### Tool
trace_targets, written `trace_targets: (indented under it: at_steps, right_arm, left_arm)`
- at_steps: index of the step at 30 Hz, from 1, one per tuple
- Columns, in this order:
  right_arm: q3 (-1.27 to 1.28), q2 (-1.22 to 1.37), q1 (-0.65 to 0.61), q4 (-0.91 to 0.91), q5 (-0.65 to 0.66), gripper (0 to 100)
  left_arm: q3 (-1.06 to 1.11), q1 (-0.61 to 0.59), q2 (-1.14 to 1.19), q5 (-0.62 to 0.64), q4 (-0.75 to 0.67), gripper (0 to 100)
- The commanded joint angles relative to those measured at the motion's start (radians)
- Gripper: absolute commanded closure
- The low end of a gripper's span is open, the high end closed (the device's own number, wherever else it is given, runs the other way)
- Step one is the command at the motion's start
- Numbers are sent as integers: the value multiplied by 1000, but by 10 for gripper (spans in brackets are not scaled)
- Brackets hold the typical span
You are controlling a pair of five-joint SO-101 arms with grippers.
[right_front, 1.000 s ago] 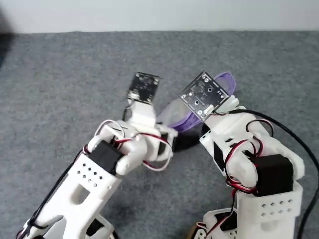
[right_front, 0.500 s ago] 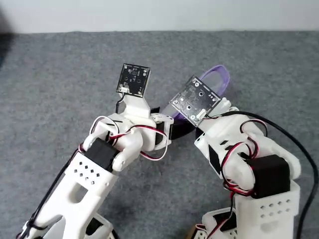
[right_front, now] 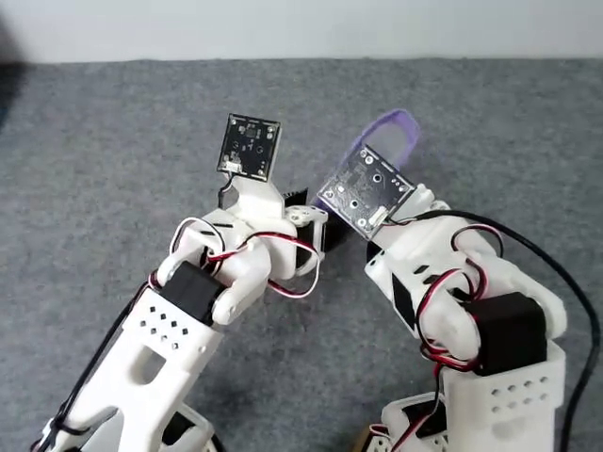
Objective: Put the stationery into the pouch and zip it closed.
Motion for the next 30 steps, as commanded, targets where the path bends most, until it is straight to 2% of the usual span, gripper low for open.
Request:
trace_targets:
  at_steps: [1, 5, 11, 22, 30]
  right_arm:
    - [-55, -21, 2, -56, 9, 991]
    - [-55, -21, 4, -64, 37, 991]
    - [-49, -10, 50, -182, 37, 991]
    - [66, 107, 203, -581, 37, 991]
    - [74, 306, 265, -901, 41, 991]
  left_arm:
    - [10, 11, -21, -14, -68, 825]
    - [41, 46, -21, -32, -109, 854]
    - [45, 60, -31, -41, -103, 991]
    - [42, 63, -40, -35, 9, 988]
    - [107, 63, -233, -35, 17, 988]
